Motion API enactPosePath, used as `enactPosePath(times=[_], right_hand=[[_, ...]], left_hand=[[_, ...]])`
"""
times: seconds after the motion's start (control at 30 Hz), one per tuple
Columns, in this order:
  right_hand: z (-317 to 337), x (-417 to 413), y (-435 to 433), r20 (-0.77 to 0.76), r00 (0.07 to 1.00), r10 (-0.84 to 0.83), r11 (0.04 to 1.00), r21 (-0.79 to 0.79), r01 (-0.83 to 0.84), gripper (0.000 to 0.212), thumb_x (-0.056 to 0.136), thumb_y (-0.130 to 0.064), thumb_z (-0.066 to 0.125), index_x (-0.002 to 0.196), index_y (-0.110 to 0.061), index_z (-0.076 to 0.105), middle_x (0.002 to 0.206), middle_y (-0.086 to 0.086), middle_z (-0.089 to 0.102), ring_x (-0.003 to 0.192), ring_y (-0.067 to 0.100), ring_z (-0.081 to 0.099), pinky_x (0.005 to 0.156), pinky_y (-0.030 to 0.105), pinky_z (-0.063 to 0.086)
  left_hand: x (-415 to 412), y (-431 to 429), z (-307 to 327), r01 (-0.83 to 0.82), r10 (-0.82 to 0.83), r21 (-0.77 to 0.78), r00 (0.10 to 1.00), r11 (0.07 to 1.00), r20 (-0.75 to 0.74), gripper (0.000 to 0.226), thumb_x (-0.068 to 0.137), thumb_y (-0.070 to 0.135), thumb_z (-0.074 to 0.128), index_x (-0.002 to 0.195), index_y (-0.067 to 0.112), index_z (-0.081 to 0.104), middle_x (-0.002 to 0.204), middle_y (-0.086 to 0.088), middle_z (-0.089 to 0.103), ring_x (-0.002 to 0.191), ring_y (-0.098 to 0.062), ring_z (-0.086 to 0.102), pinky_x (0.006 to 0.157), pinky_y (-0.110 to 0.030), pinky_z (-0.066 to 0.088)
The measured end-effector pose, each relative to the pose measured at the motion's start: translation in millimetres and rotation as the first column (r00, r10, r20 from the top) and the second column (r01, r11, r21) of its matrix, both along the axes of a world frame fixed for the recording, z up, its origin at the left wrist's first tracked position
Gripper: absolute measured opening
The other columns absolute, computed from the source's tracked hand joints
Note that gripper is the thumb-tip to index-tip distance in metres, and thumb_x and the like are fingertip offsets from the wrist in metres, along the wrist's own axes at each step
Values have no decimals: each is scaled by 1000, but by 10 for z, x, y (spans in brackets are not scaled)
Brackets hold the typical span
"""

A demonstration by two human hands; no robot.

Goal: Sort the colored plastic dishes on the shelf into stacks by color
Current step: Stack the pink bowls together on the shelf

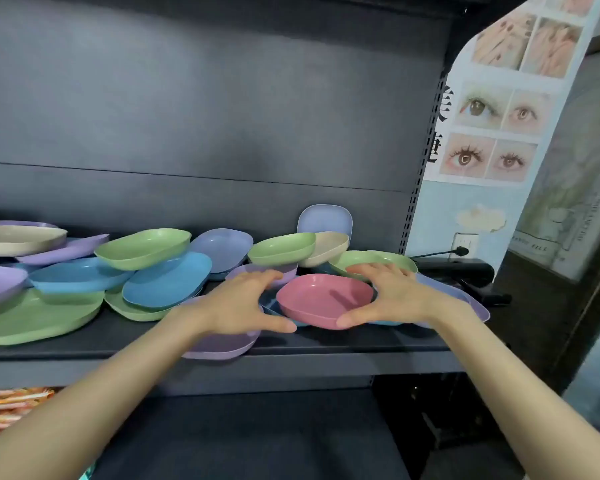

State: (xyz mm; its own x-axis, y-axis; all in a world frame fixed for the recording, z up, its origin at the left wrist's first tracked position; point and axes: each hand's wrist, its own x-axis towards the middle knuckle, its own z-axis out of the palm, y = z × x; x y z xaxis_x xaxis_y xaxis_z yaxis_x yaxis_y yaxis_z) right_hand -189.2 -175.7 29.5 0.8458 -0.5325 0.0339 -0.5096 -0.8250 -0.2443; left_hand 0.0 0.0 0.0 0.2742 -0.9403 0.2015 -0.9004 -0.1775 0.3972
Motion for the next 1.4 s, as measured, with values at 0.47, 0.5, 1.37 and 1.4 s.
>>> enactPosePath(times=[0.47, 0.5, 1.37, 1.4], right_hand=[[-63, -24, -136, 8, 994, 111, 993, 37, -111, 99, 65, -66, 71, 146, -35, 22, 144, 0, 34, 142, 20, 11, 116, 43, -8], [-65, -36, -144, 13, 993, 115, 992, 43, -116, 97, 65, -66, 71, 144, -35, 24, 143, 0, 35, 141, 20, 11, 115, 43, -8], [143, 101, 134, 609, 785, 115, 768, 446, -459, 116, 39, -50, 88, 141, -37, 34, 134, -11, 45, 120, 7, 52, 97, 26, 45], [177, 174, 222, 637, 763, 109, 742, 459, -489, 118, 38, -49, 91, 141, -37, 35, 136, -9, 44, 120, 10, 53, 99, 30, 46]], left_hand=[[-112, -185, -103, -120, 99, -98, 975, 988, -197, 48, 72, 42, 78, 111, 19, 62, 105, 12, 65, 99, -5, 58, 80, -4, 40], [-116, -193, -117, -128, 104, -112, 974, 985, -203, 44, 73, 39, 78, 108, 17, 64, 103, 10, 66, 97, -6, 59, 78, -4, 41], [-366, 395, 120, -329, -31, -533, 830, 779, -558, 22, 75, 2, 73, 84, 7, 54, 71, 14, 68, 69, -3, 67, 69, -10, 47], [-347, 477, 144, -348, -41, -561, 823, 751, -567, 23, 75, 2, 73, 84, 7, 53, 73, 12, 67, 70, -3, 66, 69, -11, 48]])
